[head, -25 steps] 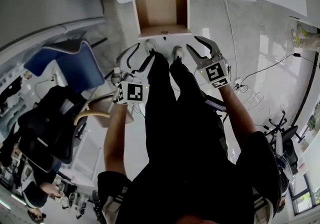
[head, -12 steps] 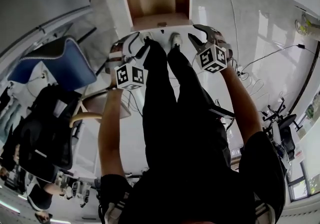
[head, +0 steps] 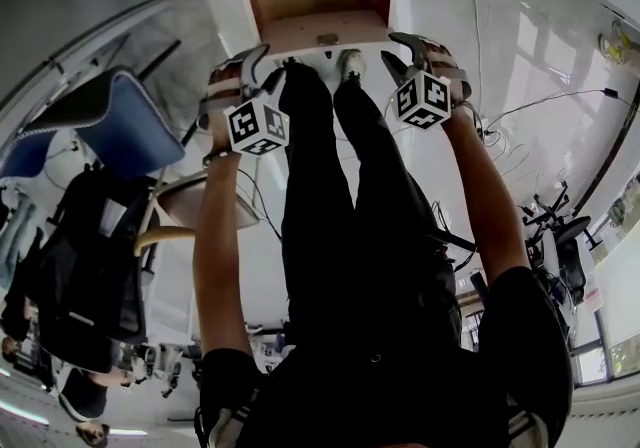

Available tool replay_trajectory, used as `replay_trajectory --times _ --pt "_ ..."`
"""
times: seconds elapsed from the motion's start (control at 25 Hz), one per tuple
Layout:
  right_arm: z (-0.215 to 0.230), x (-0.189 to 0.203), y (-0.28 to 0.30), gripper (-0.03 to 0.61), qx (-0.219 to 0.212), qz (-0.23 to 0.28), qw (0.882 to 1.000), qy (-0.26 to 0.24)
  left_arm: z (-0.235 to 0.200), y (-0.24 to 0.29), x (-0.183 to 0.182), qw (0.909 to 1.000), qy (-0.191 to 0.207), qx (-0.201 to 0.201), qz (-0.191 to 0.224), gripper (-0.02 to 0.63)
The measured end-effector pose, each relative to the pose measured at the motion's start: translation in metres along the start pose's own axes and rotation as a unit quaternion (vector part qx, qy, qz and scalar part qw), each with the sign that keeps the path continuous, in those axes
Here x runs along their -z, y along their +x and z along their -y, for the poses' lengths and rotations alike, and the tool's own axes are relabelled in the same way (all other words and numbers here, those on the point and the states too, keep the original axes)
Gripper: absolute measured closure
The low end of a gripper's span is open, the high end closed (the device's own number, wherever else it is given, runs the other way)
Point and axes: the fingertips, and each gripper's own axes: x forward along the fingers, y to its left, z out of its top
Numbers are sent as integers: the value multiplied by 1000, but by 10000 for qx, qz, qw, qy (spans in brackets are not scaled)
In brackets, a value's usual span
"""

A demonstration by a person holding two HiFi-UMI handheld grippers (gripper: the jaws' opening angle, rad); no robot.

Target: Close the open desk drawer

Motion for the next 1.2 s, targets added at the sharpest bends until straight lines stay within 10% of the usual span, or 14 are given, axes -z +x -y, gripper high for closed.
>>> replay_trajectory --times 0.24,0.56,1.2 --pt "2 3 9 428 149 -121 9998 -53 4 18 14 9994 317 23 -165 350" --pt "-3 4 12 492 129 -195 9993 -288 5 24 16 9991 398 33 -149 515" --pt "2 -4 -2 503 -30 -214 9993 -314 -5 12 11 9992 322 153 -165 520"
